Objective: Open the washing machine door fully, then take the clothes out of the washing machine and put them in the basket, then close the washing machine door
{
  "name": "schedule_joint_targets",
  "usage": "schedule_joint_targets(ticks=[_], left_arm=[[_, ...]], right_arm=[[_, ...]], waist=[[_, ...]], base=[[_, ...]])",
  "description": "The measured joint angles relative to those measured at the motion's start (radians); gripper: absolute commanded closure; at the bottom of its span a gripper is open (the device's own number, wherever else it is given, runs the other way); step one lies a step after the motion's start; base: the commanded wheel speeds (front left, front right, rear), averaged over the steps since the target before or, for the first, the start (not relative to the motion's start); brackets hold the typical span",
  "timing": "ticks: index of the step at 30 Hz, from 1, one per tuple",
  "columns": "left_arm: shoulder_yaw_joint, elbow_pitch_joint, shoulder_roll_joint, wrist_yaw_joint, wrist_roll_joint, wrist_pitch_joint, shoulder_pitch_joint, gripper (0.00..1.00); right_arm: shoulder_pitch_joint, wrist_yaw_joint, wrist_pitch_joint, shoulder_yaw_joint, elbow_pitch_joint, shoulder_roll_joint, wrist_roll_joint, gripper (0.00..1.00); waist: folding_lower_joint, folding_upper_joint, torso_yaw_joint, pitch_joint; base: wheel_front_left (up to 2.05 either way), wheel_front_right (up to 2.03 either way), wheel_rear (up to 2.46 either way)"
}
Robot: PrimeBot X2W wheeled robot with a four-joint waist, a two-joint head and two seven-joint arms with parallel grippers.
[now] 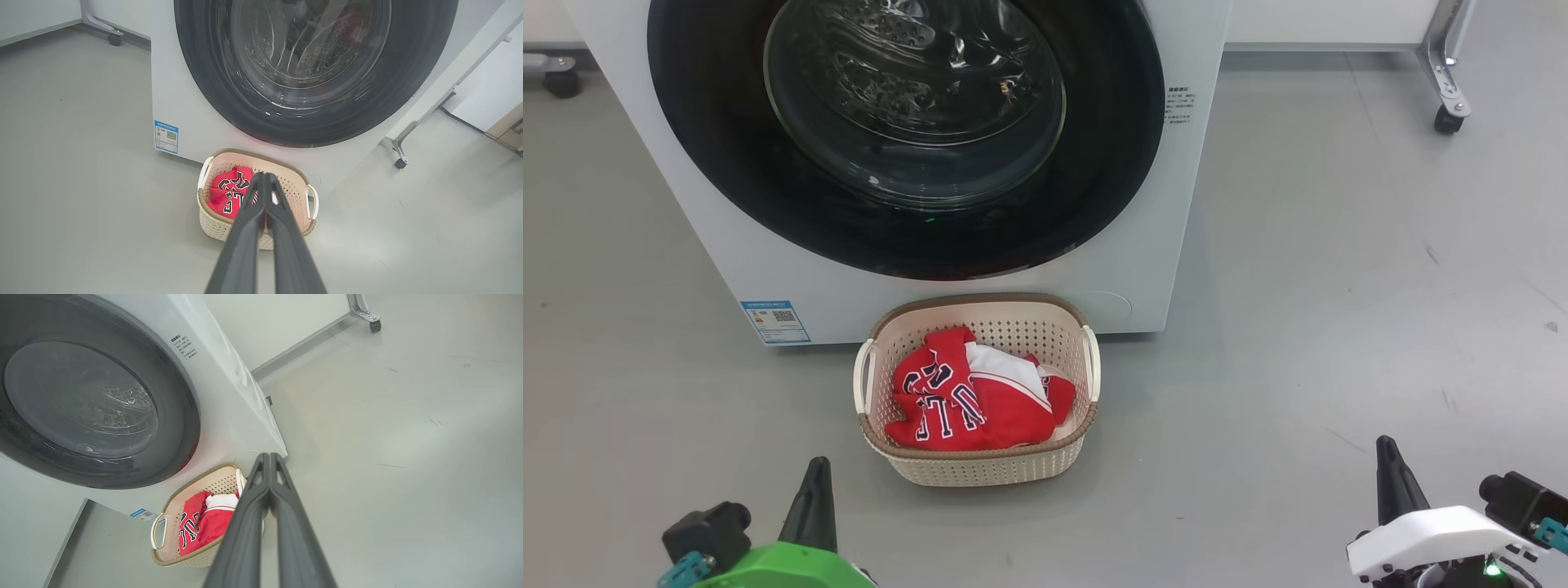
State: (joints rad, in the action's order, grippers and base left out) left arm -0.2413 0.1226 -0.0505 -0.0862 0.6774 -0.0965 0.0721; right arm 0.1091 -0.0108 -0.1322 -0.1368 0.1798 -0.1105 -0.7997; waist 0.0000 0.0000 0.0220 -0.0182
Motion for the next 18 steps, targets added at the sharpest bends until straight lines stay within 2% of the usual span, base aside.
schedule_joint_targets(ticks=[18], left_arm=[[0.048,0.016,-0.022,0.041,0.254,0.027,-0.004,1.0]], right_arm=[[-0.032,0.03,0.051,0.051,0.019,0.008,-0.209,1.0]], waist=[[0.0,0.0,-0.006,0.003]], base=[[0.0,0.0,0.0]])
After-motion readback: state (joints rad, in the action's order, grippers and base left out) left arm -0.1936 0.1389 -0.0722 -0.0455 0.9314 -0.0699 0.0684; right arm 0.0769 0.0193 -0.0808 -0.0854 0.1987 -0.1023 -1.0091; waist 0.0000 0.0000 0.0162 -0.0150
